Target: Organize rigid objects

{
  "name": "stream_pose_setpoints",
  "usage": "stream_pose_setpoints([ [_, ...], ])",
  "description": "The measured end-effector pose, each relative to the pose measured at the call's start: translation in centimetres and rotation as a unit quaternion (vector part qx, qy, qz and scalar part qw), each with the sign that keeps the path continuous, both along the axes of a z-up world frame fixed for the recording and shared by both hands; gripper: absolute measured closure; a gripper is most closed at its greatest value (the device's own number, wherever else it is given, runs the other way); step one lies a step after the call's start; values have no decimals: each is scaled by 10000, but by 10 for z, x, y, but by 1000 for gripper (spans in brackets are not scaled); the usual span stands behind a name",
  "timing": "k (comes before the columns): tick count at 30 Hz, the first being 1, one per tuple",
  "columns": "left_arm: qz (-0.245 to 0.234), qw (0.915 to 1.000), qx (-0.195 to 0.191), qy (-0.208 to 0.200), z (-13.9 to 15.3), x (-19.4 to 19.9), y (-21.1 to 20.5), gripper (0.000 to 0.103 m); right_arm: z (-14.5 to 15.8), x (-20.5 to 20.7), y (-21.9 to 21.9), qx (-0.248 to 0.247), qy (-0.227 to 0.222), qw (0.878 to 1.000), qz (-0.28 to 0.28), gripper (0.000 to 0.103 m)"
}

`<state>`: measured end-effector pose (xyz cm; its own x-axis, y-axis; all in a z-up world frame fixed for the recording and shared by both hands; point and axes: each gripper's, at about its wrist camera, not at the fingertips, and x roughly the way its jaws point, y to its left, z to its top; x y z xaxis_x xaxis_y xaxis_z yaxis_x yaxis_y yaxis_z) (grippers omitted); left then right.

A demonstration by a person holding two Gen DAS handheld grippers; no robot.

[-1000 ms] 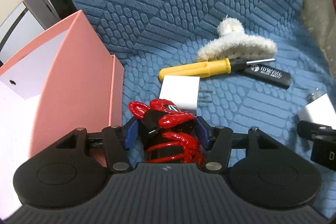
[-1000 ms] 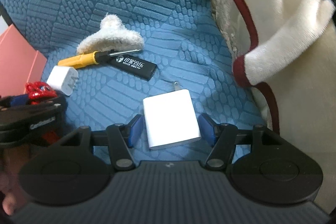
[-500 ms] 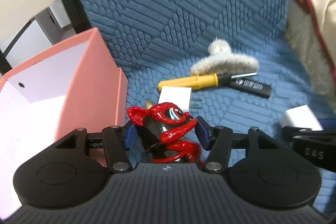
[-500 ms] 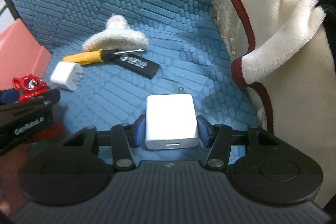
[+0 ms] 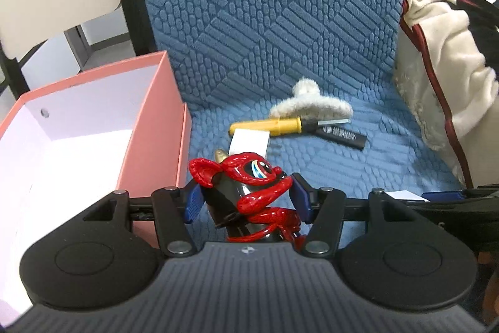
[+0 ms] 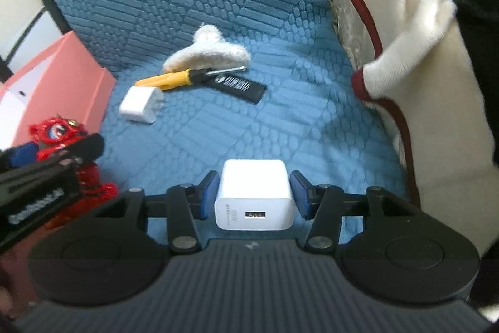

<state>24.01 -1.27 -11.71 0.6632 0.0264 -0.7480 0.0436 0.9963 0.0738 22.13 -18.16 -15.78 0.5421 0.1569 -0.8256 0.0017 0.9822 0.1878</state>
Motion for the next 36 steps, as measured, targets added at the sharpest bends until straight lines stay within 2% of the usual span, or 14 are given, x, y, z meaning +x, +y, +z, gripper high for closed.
stream_pose_setpoints([
  [9, 157, 9984, -545, -41, 14, -37, 18, 40, 13, -38, 9, -200, -209, 9995, 96, 50],
  [13, 98, 9967, -811, 16, 23, -49, 23, 40, 24, -49, 7, -57, -221, 9996, 151, 50],
  [18, 11, 9956, -937, -36, 43, -58, 29, 40, 41, -65, 12, -14, -258, 9995, 174, 50],
  [24, -107, 9945, -1040, -78, 78, -61, 47, 40, 75, -73, 24, 41, -388, 9991, 183, 50],
  [36, 235, 9910, -1284, -308, 149, -54, 114, 40, 155, -64, 67, 106, -811, 9958, 411, 50],
])
